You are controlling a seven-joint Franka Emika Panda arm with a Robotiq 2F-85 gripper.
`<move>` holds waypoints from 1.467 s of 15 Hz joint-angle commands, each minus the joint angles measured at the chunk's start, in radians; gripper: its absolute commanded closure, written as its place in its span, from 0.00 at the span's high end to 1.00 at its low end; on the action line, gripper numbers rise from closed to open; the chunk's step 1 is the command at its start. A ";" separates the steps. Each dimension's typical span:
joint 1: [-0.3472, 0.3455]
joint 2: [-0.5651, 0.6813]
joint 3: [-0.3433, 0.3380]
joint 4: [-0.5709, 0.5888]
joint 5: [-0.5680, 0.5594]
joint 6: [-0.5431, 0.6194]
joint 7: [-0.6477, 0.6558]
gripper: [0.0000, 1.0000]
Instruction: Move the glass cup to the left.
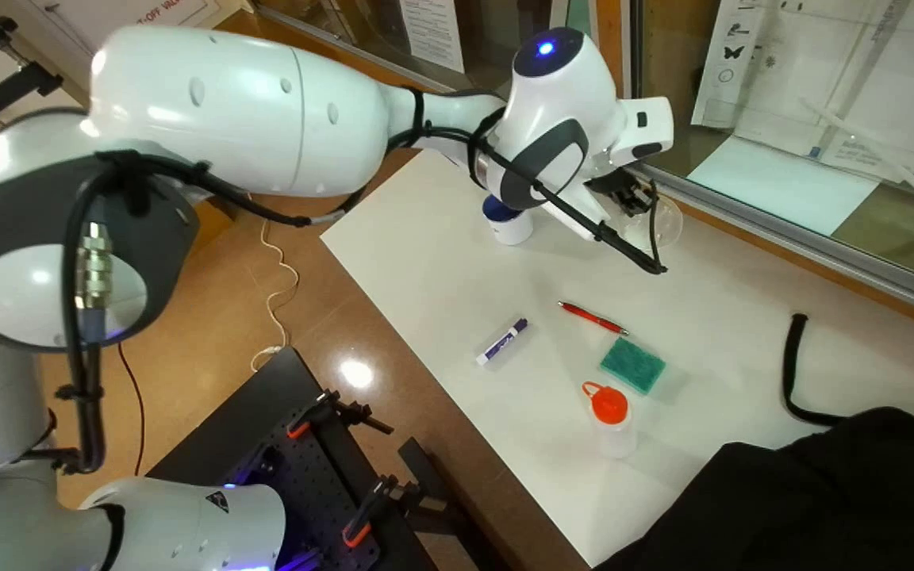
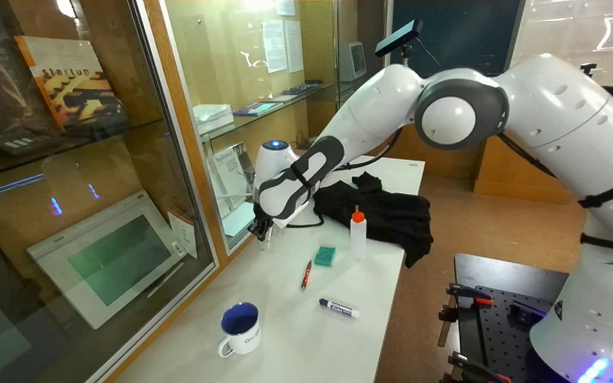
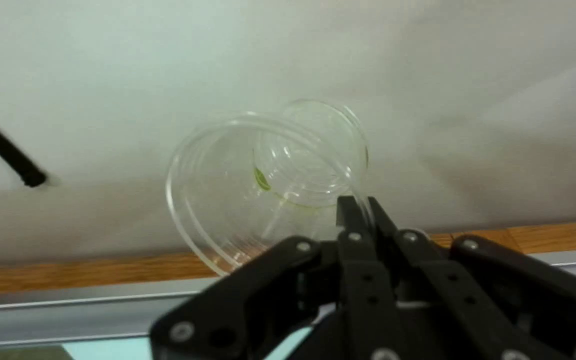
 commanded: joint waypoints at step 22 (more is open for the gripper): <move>0.184 -0.612 0.160 -0.799 -0.140 -0.031 -0.078 0.01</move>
